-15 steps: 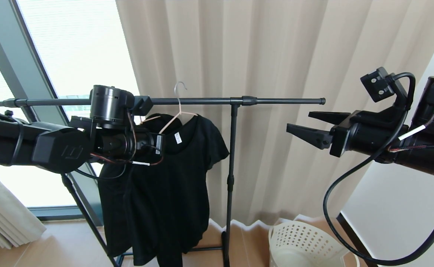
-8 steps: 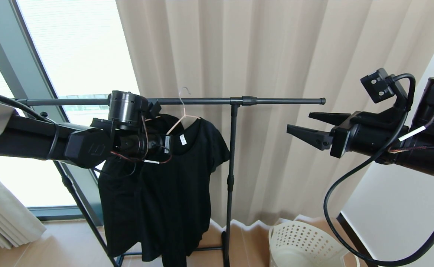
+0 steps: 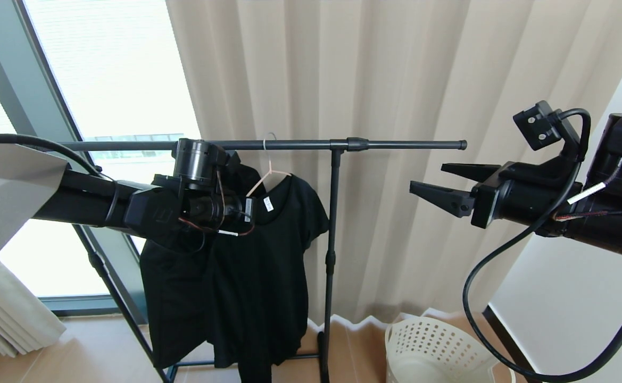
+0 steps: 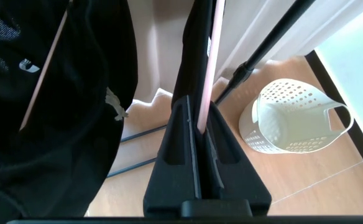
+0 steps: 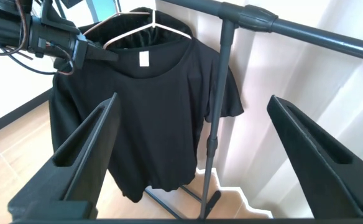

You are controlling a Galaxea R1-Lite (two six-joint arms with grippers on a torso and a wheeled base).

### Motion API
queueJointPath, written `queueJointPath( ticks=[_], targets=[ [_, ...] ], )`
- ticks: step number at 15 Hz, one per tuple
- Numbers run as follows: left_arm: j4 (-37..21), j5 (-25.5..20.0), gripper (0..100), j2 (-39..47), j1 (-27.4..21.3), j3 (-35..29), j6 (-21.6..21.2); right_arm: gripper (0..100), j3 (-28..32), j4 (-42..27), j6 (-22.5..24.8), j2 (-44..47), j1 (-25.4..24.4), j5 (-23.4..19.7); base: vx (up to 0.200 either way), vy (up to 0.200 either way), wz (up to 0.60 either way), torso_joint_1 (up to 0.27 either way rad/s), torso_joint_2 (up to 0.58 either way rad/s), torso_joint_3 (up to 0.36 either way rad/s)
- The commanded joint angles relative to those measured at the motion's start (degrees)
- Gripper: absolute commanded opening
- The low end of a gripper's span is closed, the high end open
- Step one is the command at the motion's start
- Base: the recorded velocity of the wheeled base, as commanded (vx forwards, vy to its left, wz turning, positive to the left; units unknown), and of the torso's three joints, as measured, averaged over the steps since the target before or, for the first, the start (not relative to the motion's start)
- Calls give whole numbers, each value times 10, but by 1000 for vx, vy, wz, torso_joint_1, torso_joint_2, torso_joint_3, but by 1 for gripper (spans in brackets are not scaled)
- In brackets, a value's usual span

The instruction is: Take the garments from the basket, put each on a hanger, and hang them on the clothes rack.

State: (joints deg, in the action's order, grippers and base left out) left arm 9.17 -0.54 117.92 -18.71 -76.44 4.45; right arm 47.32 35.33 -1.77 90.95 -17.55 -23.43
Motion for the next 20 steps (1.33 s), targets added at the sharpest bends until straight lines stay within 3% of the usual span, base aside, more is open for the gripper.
queueJointPath(
  ticks=[1, 15, 16, 20],
  targets=[
    [1, 0, 0, 11, 0, -3, 0, 100, 0, 0, 0, 2, 0, 0, 0, 0, 0, 0, 0, 0],
    [1, 0, 0, 20, 3, -5, 0, 100, 2, 0, 0, 5, 0, 0, 0, 0, 0, 0, 0, 0],
    [1, -1, 100, 20, 3, -5, 0, 100, 1, 0, 0, 5, 0, 0, 0, 0, 0, 0, 0, 0],
    [-1, 0, 100, 12, 3, 0, 6, 100, 1, 0, 0, 5, 0, 0, 0, 0, 0, 0, 0, 0]
  ],
)
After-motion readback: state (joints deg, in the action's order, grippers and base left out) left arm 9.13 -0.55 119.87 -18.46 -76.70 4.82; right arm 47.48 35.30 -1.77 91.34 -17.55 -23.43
